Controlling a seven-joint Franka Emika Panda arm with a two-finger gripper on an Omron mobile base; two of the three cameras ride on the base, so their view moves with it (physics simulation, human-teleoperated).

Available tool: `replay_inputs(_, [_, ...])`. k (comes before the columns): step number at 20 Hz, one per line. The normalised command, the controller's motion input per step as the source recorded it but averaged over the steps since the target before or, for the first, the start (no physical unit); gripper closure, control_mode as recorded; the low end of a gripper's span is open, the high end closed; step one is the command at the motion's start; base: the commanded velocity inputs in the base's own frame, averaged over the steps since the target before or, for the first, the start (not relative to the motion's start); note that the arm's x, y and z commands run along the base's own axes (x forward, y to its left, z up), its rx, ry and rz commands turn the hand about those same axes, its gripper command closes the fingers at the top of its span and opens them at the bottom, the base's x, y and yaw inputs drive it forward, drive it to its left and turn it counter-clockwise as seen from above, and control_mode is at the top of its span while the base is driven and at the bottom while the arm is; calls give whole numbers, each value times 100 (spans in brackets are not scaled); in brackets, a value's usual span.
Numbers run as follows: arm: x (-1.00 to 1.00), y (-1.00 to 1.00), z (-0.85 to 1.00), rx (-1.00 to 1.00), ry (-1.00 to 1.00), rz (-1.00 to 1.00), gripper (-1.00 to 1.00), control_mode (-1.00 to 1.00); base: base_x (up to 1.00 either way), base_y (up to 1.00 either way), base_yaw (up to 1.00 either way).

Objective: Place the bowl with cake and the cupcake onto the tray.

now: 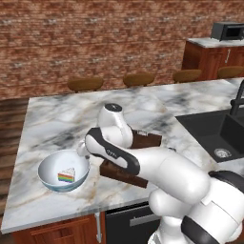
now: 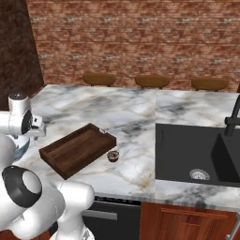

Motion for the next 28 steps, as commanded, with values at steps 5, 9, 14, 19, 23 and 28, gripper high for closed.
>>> replay_inputs(5, [37, 24, -5, 0, 2, 0, -100, -100, 0, 0, 0])
replay_inputs(9, [22, 48, 0, 0, 4, 0, -100, -100, 0, 0, 0])
replay_inputs(14, [8, 24, -13, 0, 0, 0, -100, -100, 0, 0, 0])
replay_inputs(19, [5, 0, -2, 0, 0, 0, -100, -100, 0, 0, 0])
replay_inputs(23, [9, -1, -16, 0, 0, 0, -100, -100, 0, 0, 0])
replay_inputs(28, [21, -7, -22, 0, 1, 0, -100, -100, 0, 0, 0])
